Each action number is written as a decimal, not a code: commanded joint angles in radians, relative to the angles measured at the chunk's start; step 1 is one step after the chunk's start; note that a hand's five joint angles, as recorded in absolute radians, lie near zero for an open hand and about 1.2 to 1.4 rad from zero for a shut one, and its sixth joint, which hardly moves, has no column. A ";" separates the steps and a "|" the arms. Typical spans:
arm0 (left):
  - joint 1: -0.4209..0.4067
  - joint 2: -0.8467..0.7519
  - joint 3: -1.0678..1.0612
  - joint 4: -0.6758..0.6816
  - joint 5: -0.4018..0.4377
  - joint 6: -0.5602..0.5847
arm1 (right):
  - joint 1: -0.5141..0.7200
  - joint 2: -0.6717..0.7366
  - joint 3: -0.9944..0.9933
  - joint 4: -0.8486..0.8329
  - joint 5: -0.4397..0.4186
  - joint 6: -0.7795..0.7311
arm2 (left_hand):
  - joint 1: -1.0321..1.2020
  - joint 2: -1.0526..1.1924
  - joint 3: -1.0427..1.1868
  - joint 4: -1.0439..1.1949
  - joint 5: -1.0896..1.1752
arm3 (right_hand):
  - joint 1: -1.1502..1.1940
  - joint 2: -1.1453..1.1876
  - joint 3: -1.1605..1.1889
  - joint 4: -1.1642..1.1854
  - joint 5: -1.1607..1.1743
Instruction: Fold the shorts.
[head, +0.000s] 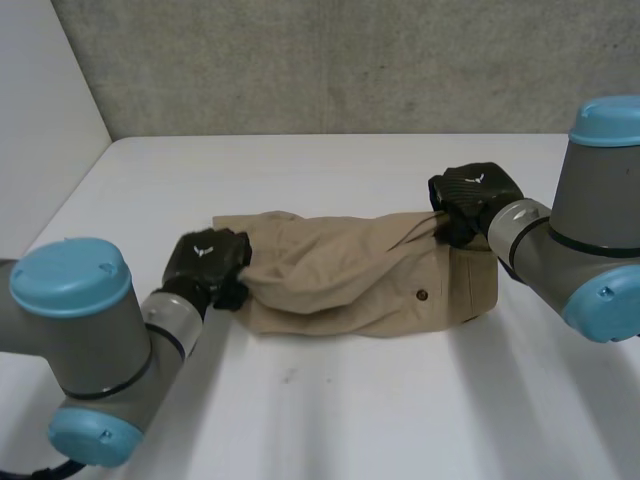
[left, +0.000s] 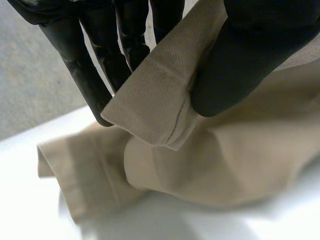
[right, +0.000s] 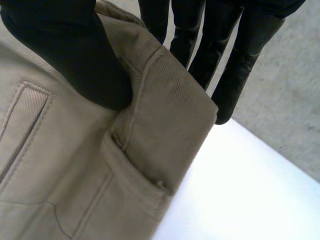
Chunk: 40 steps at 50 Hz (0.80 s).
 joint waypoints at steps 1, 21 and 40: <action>0.013 0.167 0.099 -0.057 0.003 0.011 | -0.002 -0.107 -0.003 -0.016 -0.002 -0.102 | 0.306 0.316 0.321 0.328 0.342 | 0.431 0.219 0.217 0.208 0.251; 0.099 0.309 0.451 -0.630 0.044 0.257 | -0.041 -0.388 -0.045 0.300 -0.013 -0.341 | 0.306 0.316 0.321 0.328 0.342 | 0.431 0.219 0.217 0.208 0.251; 0.079 -0.210 0.807 -0.340 -0.003 0.342 | 0.009 0.005 -0.241 0.026 0.080 -0.297 | 0.306 0.316 0.321 0.328 0.342 | 0.431 0.219 0.217 0.208 0.251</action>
